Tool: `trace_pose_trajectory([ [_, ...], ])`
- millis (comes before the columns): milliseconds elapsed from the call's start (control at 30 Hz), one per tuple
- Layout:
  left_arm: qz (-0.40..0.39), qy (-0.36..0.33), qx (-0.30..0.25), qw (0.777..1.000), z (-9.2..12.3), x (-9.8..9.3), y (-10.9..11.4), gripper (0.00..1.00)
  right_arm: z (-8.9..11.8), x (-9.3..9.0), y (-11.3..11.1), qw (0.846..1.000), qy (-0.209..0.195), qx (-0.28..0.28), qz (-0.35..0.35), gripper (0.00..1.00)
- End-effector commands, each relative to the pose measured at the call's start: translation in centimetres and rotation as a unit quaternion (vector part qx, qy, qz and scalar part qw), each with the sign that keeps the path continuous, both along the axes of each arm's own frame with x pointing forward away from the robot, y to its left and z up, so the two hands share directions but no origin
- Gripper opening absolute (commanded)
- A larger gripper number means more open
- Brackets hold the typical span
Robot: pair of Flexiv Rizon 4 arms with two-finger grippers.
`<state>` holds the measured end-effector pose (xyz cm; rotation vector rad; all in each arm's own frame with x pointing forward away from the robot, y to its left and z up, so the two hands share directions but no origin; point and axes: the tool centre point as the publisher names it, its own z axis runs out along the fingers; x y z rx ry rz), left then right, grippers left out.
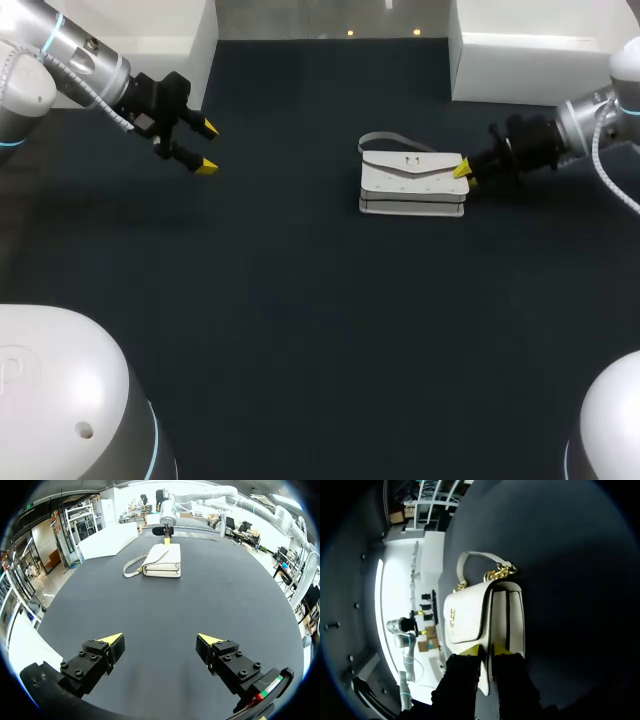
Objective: Pick up the bag, open it, inspect its contents, close it, and place it on the opposite side
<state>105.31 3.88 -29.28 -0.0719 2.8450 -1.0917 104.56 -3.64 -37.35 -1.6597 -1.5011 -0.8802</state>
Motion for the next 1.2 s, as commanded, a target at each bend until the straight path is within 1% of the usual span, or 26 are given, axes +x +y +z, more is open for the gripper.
trace_pose_trajectory([
  [33,0.000,-0.001,-0.001,1.000,-0.1,0.0,0.0,1.00,-0.1,0.4,0.0,0.998,0.029,0.006,0.047,0.00],
  [200,0.000,-0.001,-0.001,1.000,-0.1,0.0,0.0,1.00,0.3,0.3,0.9,0.999,0.023,0.011,0.042,0.00],
  [300,0.000,-0.001,-0.001,1.000,-0.1,0.0,0.0,1.00,0.5,0.4,1.8,0.999,0.014,0.015,0.034,0.00],
  [367,0.000,-0.001,-0.001,1.000,-0.1,0.0,0.0,1.00,0.6,0.5,2.6,0.999,0.012,0.008,0.030,0.00],
  [533,0.000,-0.001,-0.001,1.000,-0.1,0.0,0.0,1.00,0.9,0.4,4.1,1.000,-0.005,0.007,-0.001,0.00],
  [633,0.000,-0.001,-0.001,1.000,-0.1,0.0,0.0,1.00,1.2,0.4,4.7,1.000,-0.006,-0.002,-0.026,0.00],
  [667,0.000,-0.001,-0.001,1.000,-0.1,0.0,0.0,1.00,1.3,0.4,4.9,0.999,-0.001,-0.012,-0.030,0.00],
  [1167,0.000,-0.001,-0.001,1.000,-0.1,0.0,0.0,1.00,1.3,0.4,4.9,0.999,-0.001,-0.012,-0.030,0.00],
  [1200,0.000,-0.001,-0.001,1.000,-0.1,0.0,0.0,1.00,1.5,0.5,5.8,1.000,-0.005,-0.009,-0.023,0.00],
])
